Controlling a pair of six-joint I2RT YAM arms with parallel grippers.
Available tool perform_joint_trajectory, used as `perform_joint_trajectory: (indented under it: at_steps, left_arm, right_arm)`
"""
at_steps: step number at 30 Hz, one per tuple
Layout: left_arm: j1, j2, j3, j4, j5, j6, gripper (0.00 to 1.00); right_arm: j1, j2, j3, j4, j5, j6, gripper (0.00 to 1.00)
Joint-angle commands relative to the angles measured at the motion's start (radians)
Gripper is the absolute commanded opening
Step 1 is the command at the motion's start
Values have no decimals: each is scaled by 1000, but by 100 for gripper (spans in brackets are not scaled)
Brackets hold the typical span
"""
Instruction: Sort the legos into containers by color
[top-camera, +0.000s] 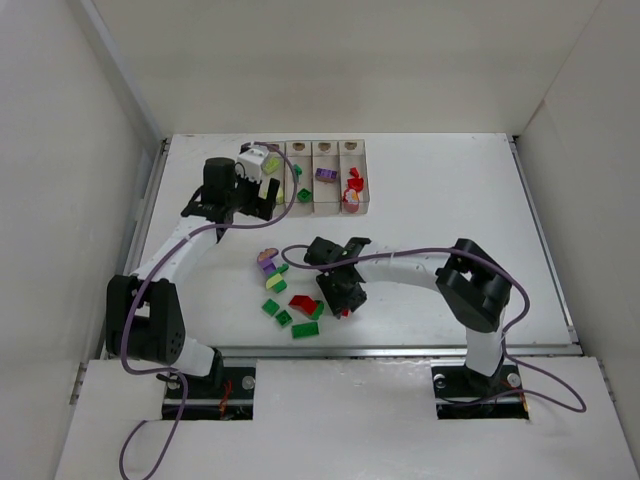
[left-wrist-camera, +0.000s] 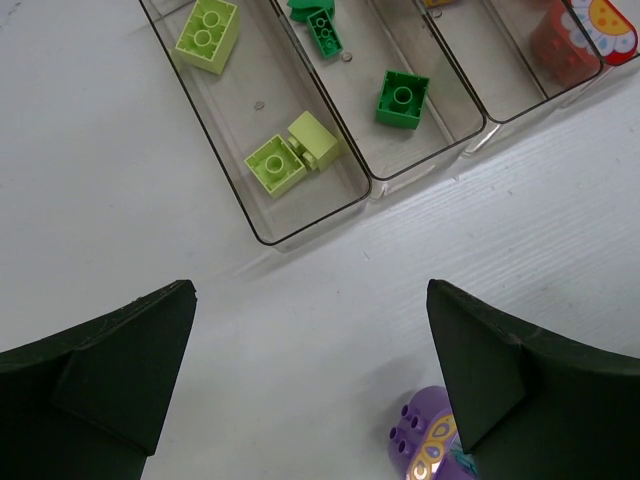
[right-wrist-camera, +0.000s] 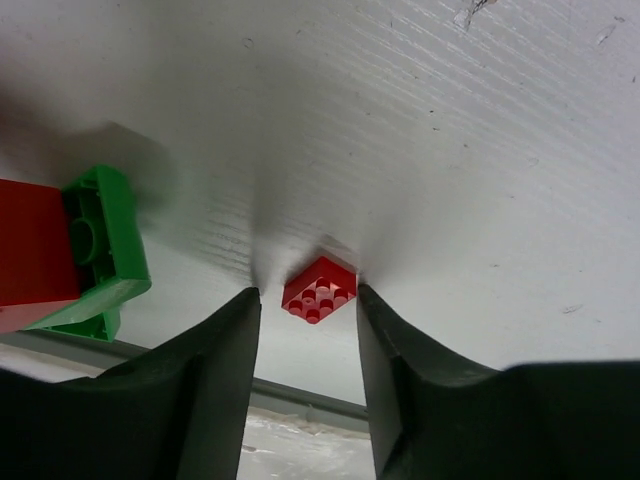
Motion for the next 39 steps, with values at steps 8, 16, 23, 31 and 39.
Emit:
perform_joint_trajectory:
  at_steps: [8,16,23,31,39]
  left_arm:
    - [0,-55,-25,27,9,-18,100]
    - [0,-55,-25,27,9,-18,100]
    - [0,-55,-16,18,0,-18,100]
    - [0,-46,-7,9,-9,-8,100]
    - [0,-46,12,-32,-64,30,100]
  right_arm:
    - [7,30,17,24,45,29,44]
    - [-3,60,61,24,45,-10,36]
    - [-3,80,107,15,54,-42,0]
    - [-164,24,179,-4,100,-87,0]
    - [-466,156,651,55,180,-279,0]
